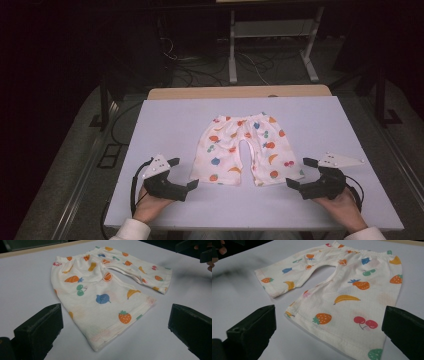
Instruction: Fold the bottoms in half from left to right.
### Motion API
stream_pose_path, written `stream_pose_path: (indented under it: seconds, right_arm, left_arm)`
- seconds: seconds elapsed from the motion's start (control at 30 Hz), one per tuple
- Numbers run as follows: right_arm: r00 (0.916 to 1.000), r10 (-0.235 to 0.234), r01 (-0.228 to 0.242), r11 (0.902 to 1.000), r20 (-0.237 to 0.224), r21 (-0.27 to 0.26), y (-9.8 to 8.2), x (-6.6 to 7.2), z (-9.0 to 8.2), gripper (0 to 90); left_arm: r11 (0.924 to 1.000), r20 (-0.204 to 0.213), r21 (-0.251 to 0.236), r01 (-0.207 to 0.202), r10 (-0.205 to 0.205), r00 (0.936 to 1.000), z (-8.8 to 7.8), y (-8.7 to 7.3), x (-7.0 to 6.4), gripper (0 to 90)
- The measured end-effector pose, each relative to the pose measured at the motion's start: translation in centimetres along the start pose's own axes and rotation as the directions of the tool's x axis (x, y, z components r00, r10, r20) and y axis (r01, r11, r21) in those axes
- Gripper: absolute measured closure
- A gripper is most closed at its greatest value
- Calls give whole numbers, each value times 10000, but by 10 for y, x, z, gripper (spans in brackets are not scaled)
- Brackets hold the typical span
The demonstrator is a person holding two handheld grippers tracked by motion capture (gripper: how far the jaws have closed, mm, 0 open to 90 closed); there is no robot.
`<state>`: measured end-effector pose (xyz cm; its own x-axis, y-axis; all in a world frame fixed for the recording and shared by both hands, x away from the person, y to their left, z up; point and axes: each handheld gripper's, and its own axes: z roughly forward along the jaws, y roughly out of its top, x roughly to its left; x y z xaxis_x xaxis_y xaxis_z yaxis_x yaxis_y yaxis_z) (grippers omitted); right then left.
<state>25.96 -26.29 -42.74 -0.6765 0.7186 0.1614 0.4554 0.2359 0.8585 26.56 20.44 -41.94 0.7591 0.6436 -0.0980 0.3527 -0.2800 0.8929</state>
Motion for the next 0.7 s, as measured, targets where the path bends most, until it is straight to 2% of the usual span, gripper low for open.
stream_pose_path:
  seconds: [0.7]
  right_arm:
    - [10000, -12, 12, 9999, -22, -129, 1, 1, -3, 0]
  left_arm:
    - [10000, 21, -20, 10, -10, 10000, 0, 0, -1, 0]
